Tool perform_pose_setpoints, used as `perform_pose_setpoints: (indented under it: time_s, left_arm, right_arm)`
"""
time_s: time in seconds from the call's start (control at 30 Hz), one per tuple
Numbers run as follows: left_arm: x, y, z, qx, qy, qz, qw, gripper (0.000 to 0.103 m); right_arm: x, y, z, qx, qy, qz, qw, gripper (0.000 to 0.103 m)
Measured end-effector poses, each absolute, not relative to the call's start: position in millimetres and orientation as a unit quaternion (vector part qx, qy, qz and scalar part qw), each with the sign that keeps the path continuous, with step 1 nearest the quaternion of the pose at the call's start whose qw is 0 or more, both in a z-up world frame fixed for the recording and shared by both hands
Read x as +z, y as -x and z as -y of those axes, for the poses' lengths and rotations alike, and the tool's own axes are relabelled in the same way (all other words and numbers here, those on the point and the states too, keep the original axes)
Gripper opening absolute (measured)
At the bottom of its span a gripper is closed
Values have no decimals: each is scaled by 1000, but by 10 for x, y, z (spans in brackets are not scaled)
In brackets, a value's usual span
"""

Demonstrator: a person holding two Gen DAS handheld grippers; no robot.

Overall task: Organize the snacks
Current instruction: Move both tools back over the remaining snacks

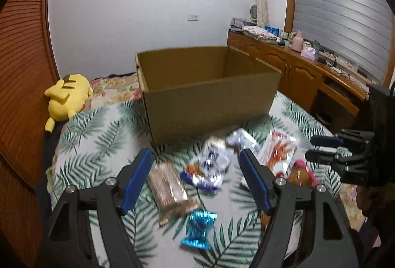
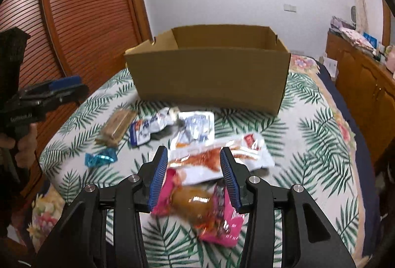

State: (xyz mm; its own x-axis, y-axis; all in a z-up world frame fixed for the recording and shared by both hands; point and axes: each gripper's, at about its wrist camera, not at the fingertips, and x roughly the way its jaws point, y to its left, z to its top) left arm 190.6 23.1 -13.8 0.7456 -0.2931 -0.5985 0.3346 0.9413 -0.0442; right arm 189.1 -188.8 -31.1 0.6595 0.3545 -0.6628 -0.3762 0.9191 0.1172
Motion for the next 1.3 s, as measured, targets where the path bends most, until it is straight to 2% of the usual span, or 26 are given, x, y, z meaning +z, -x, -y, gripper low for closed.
perform_pose_setpoints:
  time_s: [0.17, 0.3, 0.57, 0.93, 1.3]
  left_arm:
    - [-368, -1754, -250, -166, -32, -332, 928, 74]
    - [-517, -1690, -246, -164, -44, -349, 921, 74]
    - [-751, -1651, -234, -173, -33, -387, 905, 74]
    - [-827, -1660, -264, -175, -31, -411, 894, 75]
    - [-772, -1635, -322, -160, -43, -398, 903, 75]
  right_arm:
    - [-438, -1782, 1853, 205, 18, -371, 905, 46]
    - [-506, -1749, 1813, 206, 29, -380, 901, 54]
    - [-663, -1820, 1749, 230, 62, -403, 884, 54]
    - [-742, -1830, 1746, 257, 87, -428, 862, 59]
    - [-740, -1762, 1712, 269, 123, -440, 848, 63]
